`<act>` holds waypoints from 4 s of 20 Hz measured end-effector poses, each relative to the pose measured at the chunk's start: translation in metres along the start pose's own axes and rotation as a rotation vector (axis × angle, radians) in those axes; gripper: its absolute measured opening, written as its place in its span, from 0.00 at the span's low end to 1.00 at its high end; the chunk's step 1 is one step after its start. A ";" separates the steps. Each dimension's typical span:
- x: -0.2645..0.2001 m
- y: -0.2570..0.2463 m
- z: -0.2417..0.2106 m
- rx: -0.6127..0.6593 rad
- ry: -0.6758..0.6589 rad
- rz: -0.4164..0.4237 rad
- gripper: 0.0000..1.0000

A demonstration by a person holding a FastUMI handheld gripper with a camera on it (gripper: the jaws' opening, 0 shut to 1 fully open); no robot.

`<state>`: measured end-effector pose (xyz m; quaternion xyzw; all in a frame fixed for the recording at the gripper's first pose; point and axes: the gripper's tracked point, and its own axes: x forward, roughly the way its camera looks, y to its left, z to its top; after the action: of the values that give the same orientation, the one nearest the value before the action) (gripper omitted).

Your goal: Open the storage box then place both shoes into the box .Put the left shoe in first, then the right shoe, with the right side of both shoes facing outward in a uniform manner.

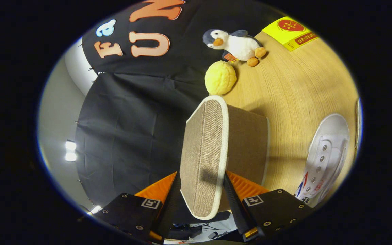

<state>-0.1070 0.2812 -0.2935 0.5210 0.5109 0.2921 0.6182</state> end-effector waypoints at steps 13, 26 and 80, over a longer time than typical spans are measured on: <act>0.017 -0.015 -0.013 0.067 -0.022 -0.066 0.11; 0.013 0.099 0.005 -0.009 -0.064 0.016 0.01; -0.039 -0.047 0.025 -0.493 -0.304 -0.659 0.91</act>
<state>-0.1037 0.2244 -0.3272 0.2040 0.4681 0.1123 0.8524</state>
